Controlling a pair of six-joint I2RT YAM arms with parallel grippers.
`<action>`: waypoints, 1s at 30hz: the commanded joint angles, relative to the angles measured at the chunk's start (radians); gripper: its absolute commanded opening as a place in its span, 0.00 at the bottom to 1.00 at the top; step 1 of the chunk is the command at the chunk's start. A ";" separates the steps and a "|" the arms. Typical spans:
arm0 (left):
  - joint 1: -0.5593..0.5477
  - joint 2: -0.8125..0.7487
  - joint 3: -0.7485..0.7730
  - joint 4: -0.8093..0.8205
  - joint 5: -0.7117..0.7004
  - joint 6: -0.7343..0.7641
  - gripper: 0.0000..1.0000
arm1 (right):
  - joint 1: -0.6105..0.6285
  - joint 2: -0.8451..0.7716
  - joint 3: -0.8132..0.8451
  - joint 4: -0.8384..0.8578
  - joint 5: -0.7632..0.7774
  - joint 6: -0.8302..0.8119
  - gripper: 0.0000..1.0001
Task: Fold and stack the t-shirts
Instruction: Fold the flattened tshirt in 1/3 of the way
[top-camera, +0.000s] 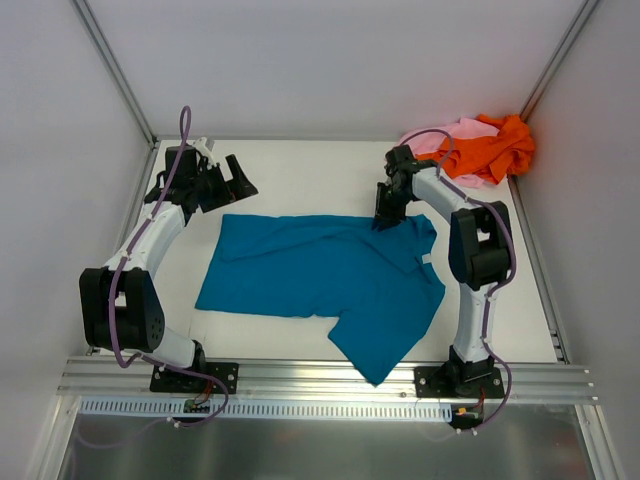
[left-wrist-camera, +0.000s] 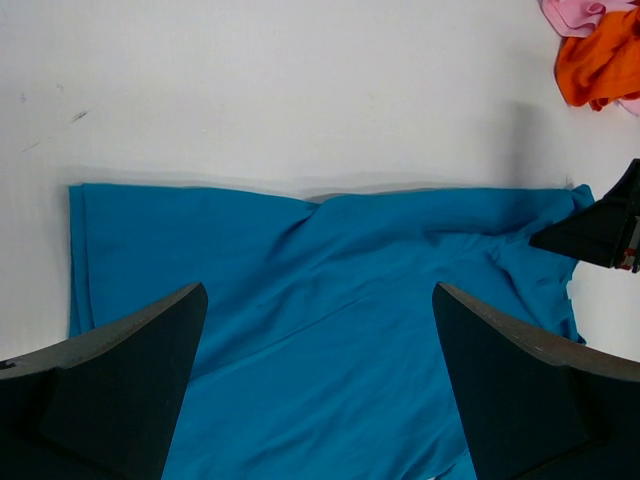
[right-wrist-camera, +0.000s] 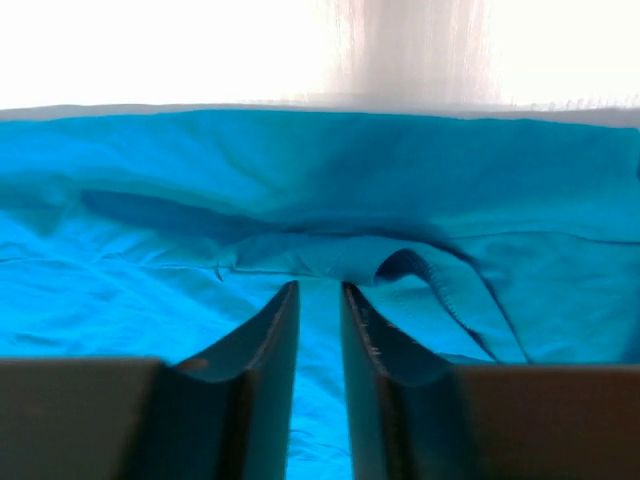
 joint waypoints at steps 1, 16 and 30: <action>-0.004 -0.023 0.007 -0.003 0.017 0.023 0.99 | 0.009 0.002 0.045 -0.005 -0.010 -0.004 0.24; -0.004 -0.012 0.005 0.005 0.024 0.022 0.99 | -0.011 -0.010 0.068 -0.037 0.043 -0.035 0.34; -0.004 -0.009 0.008 0.002 0.023 0.025 0.99 | -0.054 -0.004 0.047 -0.032 0.043 -0.048 0.34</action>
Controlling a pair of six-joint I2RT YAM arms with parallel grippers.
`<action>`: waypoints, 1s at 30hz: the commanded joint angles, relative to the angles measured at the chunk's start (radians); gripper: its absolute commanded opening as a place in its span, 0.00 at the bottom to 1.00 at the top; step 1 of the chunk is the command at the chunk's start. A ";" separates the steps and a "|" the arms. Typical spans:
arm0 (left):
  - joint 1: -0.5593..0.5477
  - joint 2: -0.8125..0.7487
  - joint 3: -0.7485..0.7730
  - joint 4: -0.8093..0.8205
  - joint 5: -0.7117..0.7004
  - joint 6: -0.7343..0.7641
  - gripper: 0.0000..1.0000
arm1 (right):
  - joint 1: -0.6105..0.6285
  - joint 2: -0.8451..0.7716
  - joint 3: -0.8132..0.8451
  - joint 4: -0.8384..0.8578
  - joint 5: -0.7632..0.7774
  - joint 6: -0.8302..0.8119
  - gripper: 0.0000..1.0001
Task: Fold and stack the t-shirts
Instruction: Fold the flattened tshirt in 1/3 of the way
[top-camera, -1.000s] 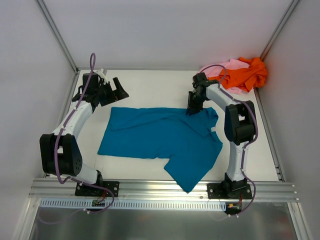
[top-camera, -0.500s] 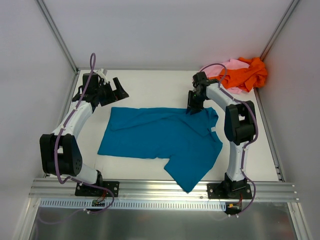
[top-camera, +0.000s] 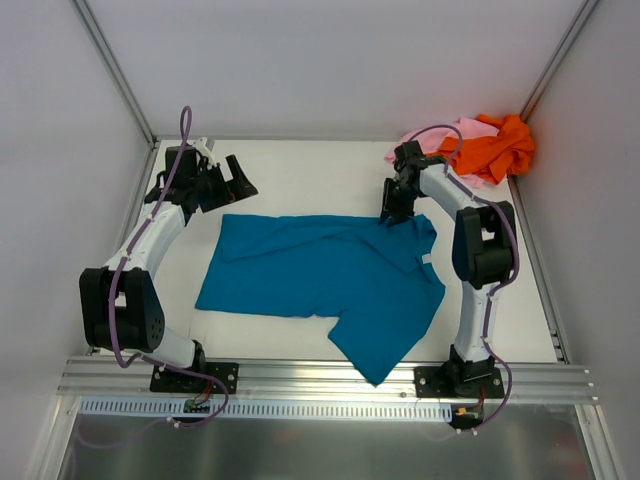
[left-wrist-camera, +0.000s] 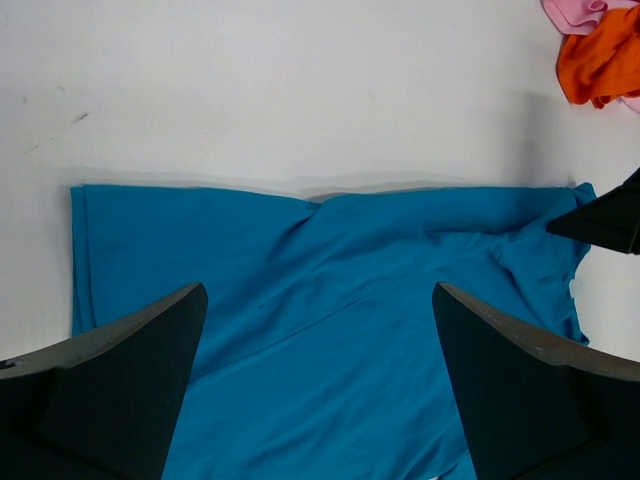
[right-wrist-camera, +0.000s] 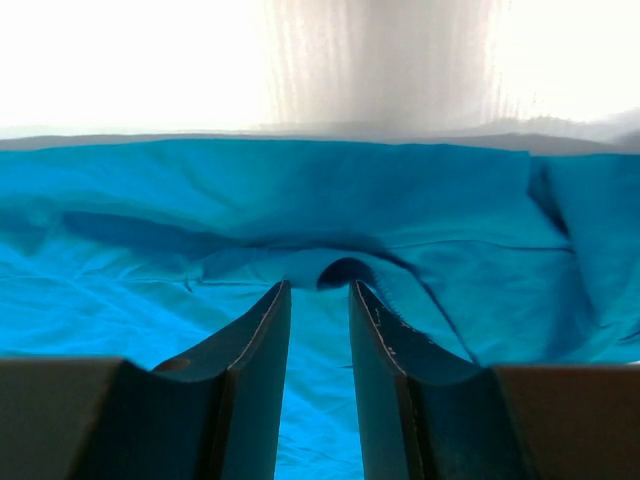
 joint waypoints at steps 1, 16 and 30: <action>-0.004 -0.009 0.008 0.003 0.021 0.014 0.99 | -0.013 -0.007 0.014 -0.013 0.017 -0.016 0.34; -0.004 -0.025 -0.001 -0.013 0.015 0.027 0.99 | -0.013 0.030 0.014 0.013 -0.020 0.007 0.31; -0.004 -0.041 -0.016 -0.017 0.009 0.027 0.99 | 0.015 0.053 0.041 0.022 -0.040 0.015 0.11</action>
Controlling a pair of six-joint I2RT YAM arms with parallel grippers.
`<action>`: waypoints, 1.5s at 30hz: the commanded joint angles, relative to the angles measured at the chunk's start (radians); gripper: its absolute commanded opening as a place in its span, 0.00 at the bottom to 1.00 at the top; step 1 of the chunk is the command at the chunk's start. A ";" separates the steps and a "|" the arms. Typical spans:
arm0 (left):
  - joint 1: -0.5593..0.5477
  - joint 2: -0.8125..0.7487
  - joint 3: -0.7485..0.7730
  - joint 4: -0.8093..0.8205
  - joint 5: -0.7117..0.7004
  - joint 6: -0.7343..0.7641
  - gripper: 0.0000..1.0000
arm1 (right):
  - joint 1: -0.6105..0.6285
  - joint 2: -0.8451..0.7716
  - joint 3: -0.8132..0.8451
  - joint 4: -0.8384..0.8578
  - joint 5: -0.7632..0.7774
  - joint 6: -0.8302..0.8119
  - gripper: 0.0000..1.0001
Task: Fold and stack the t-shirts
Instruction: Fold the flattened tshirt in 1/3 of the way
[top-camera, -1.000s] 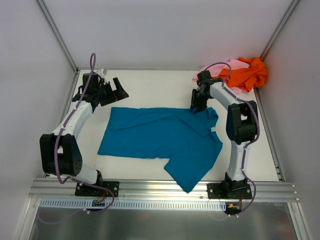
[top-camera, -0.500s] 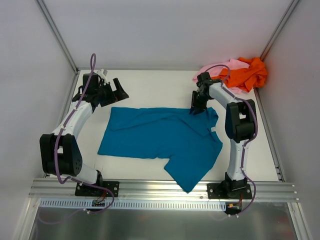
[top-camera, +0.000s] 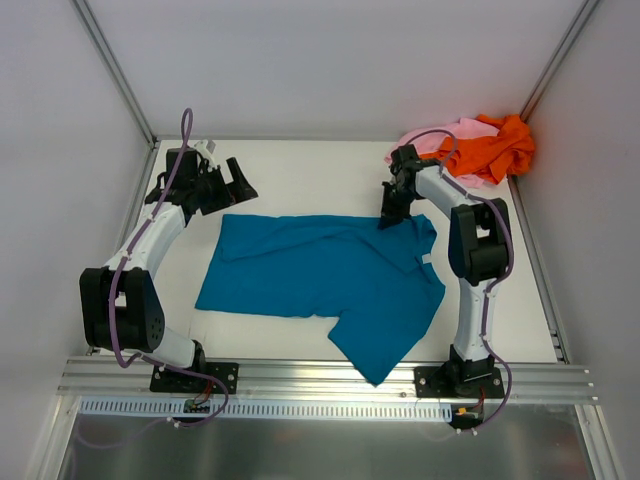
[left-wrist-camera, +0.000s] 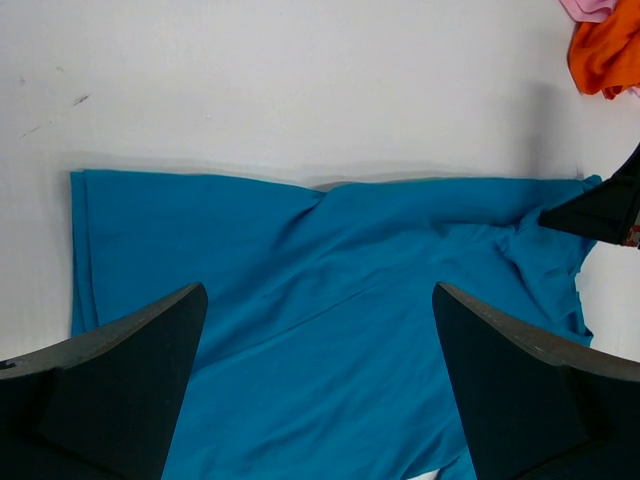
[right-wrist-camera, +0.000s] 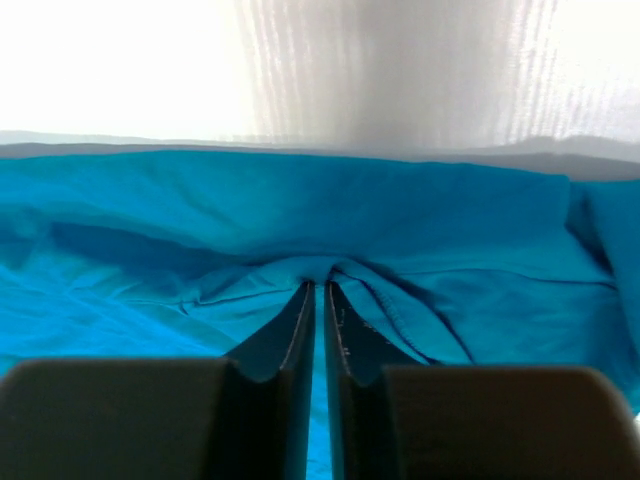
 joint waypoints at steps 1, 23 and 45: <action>-0.004 -0.043 -0.009 -0.002 0.009 0.022 0.99 | 0.015 0.015 0.041 0.001 -0.019 0.010 0.09; -0.004 -0.041 -0.008 -0.001 0.020 0.021 0.99 | 0.017 0.006 0.056 -0.028 0.015 -0.010 0.38; -0.004 -0.051 -0.012 -0.034 0.002 0.044 0.99 | 0.014 0.064 0.050 -0.002 -0.010 -0.001 0.30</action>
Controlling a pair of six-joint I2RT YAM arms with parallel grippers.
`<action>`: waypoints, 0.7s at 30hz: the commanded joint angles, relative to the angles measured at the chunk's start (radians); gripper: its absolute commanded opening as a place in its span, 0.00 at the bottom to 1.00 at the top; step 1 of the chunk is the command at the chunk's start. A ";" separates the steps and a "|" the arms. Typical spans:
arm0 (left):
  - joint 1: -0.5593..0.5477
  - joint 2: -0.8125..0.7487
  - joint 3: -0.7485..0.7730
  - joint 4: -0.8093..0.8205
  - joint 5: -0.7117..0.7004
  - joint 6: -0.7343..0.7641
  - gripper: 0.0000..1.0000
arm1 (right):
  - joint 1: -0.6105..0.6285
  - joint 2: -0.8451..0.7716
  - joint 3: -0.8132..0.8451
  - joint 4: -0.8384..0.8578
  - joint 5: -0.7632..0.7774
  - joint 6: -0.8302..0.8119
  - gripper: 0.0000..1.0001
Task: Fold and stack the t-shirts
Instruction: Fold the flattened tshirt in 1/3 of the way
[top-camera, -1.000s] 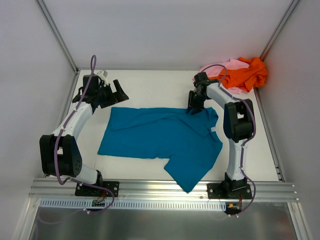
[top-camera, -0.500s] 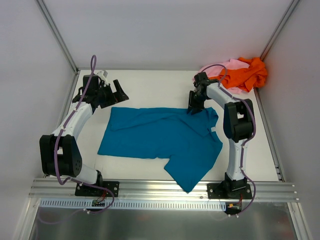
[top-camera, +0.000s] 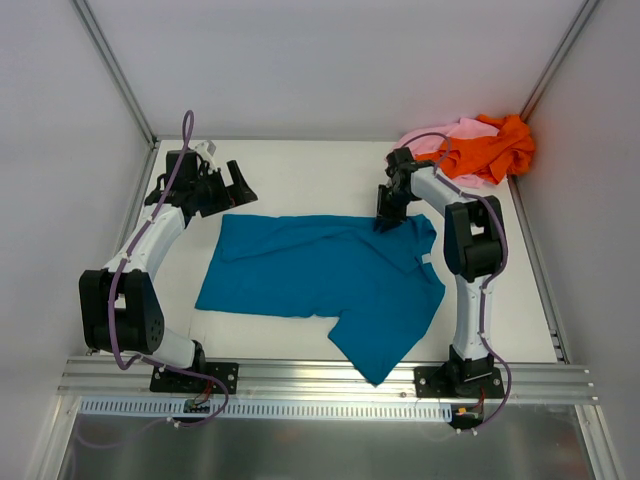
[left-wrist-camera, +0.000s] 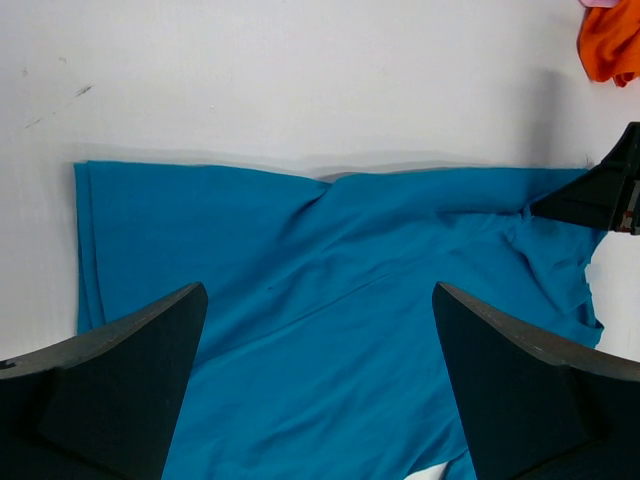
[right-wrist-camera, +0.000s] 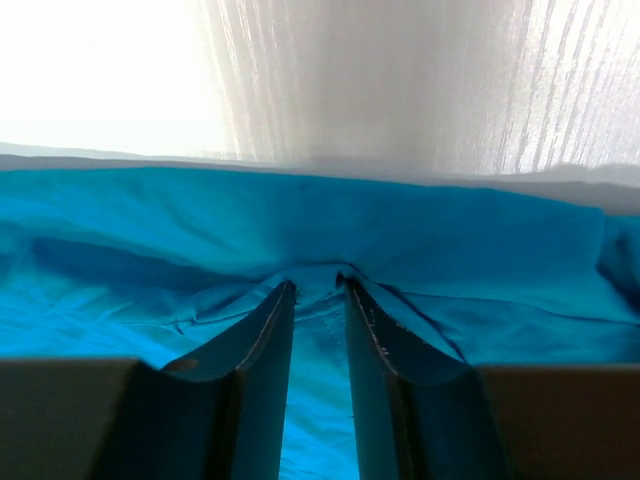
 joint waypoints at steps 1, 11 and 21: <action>-0.004 -0.039 0.003 -0.022 0.001 0.022 0.99 | 0.001 0.014 0.028 0.003 -0.008 0.004 0.27; -0.004 -0.036 0.000 -0.018 0.002 0.017 0.99 | 0.005 -0.006 0.020 0.009 -0.016 0.000 0.00; -0.004 -0.024 -0.011 0.028 0.022 -0.006 0.99 | 0.014 -0.167 -0.023 -0.100 0.006 0.003 0.01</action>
